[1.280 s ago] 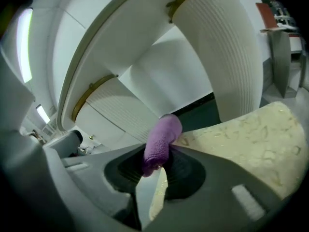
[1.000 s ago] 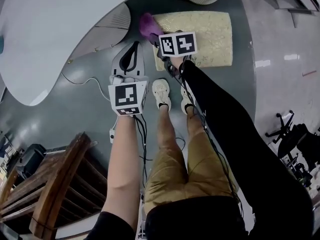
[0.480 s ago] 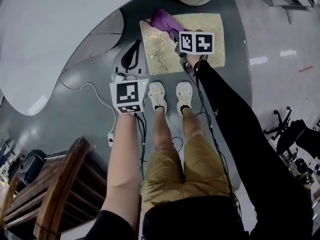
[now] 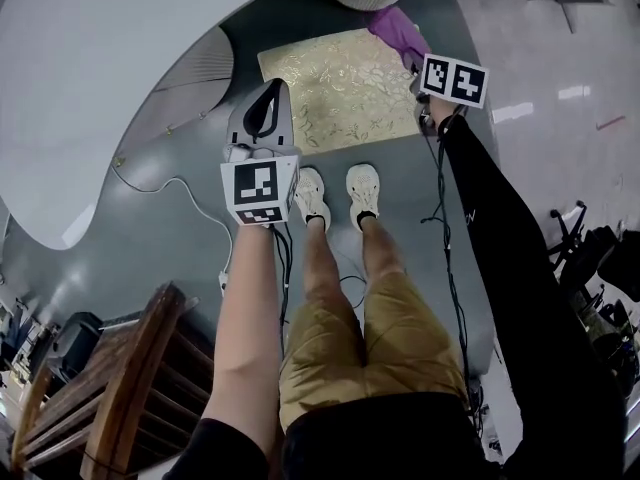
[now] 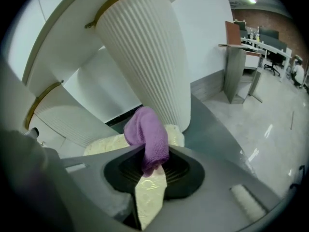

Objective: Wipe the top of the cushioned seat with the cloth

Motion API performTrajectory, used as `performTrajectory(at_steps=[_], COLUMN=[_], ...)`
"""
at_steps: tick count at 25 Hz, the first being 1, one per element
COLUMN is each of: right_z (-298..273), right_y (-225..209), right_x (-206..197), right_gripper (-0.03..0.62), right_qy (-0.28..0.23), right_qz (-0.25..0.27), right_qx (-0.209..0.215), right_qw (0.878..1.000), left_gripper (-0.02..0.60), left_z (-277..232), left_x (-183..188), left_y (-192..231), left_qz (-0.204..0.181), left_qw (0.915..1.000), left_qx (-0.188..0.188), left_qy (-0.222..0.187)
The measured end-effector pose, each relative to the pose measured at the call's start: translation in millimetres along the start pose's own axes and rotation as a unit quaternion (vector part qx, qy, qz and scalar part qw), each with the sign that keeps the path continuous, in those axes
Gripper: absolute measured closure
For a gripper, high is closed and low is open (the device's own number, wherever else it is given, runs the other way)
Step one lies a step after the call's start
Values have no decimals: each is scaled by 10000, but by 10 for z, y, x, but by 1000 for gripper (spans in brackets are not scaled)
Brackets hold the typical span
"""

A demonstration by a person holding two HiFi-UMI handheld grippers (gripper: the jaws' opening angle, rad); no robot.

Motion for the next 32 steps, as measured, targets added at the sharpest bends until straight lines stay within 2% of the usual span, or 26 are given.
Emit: performTrajectory(at_steps=[6,12,17,20,24,29,30,32], right_z=[262,387,404,291,45,-258,-325,-471], right_y=[-567,-619,-131,405,1346,2388,2527,2645], right_x=[28,-16,69,25,-224,-765,-893,-1130], right_gripper=[516,516,516,516,516,516,516,516], right_qy=[-75,-294,-747,-749,-434,204,400,798], right_qz=[-306,-377,-164,284,1064,1557,1661,1764], right_qx=[-915,-902,-237,266,1185,2166,2261,2197], right_qw=[9953,9948,9968,9964,9863,9635,9590,9562], left_gripper=[578,578,578,578,578,578,578,578], left_z=[-57,-10,106,181,318,516,560,632], left_x=[41,41,15,-26,-109,-206,-224,-272], left_y=[-103,-95,36,149,314,516,552,619], left_qz=[-70,-102,-79,-95,-116,-152,-141,-98], left_qw=[9999,9999,10000,9999,9998,9996,9996,9995], left_qx=[-90,-105,-26,39,126,234,257,302], left_qy=[7,-8,-44,-43,-26,-29,-22,14])
Point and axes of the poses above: the fingertips, and each gripper's own axes: z backward along the fingers, y to its left, x out of its top, the point moved 4 cm from there along z, backward along the fingers, and after that the axes turned 7 degrees about x, right-handed, at the moved point
